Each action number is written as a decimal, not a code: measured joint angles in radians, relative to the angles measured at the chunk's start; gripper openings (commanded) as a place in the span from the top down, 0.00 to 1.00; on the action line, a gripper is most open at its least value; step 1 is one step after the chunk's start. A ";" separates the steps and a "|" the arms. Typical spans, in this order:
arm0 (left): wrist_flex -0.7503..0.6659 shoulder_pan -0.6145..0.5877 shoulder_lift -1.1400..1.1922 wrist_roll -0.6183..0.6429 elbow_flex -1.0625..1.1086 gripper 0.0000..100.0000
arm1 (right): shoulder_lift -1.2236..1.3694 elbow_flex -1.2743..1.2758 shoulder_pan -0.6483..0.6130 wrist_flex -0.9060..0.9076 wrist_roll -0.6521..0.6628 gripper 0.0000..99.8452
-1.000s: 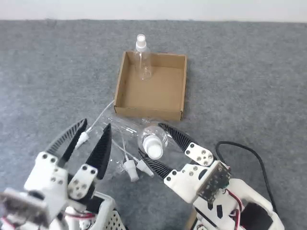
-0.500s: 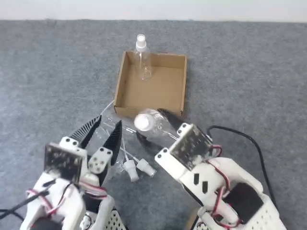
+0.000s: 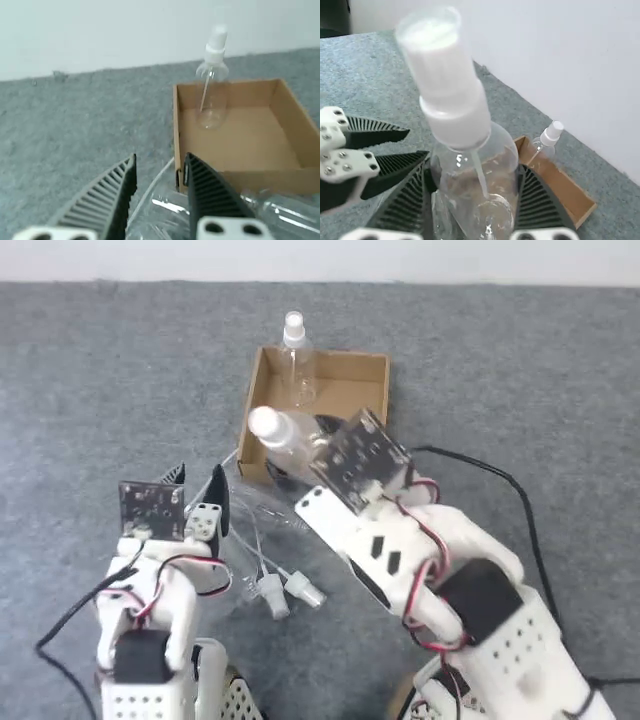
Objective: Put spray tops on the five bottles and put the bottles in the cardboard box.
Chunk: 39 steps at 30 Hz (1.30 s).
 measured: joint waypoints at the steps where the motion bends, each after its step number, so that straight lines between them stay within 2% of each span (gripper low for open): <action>1: -0.014 -0.002 0.008 0.000 0.025 0.86 | 0.023 -0.008 0.002 -0.014 0.000 0.99; 9: -0.147 -0.003 0.012 0.000 0.180 0.86 | 0.184 -0.009 0.032 -0.170 0.000 0.99; 19: -0.186 -0.002 0.011 0.000 0.238 0.86 | 0.459 -0.009 0.035 -0.476 0.000 0.99; 24: -0.186 -0.006 0.011 0.000 0.238 0.86 | 0.549 -0.021 0.046 -0.559 0.000 0.99; 33: -0.252 -0.170 0.011 0.003 0.238 0.86 | 0.756 -0.222 0.087 -0.577 0.000 0.99; 39: -0.255 -0.276 0.011 0.094 0.238 0.86 | 0.910 -0.348 0.120 -0.577 0.000 0.99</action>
